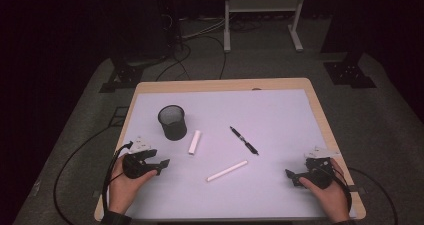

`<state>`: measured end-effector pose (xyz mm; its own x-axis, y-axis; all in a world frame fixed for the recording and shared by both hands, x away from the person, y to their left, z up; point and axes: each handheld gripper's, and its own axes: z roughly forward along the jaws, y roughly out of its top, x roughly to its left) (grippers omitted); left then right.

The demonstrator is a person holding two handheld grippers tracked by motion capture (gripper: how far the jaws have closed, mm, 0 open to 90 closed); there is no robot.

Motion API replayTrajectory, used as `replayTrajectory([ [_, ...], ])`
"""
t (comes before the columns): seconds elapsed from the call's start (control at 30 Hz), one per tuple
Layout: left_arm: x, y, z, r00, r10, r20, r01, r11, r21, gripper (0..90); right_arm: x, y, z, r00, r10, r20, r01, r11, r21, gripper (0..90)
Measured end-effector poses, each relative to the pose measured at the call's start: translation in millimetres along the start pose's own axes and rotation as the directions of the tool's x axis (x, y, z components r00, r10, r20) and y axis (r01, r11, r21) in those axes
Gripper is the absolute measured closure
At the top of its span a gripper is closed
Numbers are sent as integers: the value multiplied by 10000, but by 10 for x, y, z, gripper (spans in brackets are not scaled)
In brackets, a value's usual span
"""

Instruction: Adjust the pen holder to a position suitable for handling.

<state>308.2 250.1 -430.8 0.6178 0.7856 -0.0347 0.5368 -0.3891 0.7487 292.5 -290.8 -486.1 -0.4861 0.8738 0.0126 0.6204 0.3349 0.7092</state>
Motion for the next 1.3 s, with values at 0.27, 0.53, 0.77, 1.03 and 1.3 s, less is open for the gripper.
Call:
replayTrajectory([
  [0.27, 50, 98, -38, 9999, -158, -13, 158, 9999, -49, 374, -1, 0, 0, 10000, 4, -7, -4, 10000, 3, 0],
  [0.53, 95, 213, -46, 9998, -167, -105, 165, 9997, -163, 416, -2, 1, 0, 10000, -2, -2, 2, 10000, 6, 0],
  [0.77, 149, 303, -63, 9997, -151, -196, 147, 9997, -175, 454, -2, 1, 0, 10000, 16, -10, -16, 10000, 14, 0],
  [1.03, 219, 379, -75, 9992, -237, -309, 233, 9996, -149, 450, -2, 1, 0, 10000, 23, -9, -23, 10000, 16, 0],
  [1.3, 315, 504, -72, 9987, -216, -471, 217, 9998, 25, 457, -3, 2, 0, 10000, 21, -8, -21, 10000, 21, 0],
])
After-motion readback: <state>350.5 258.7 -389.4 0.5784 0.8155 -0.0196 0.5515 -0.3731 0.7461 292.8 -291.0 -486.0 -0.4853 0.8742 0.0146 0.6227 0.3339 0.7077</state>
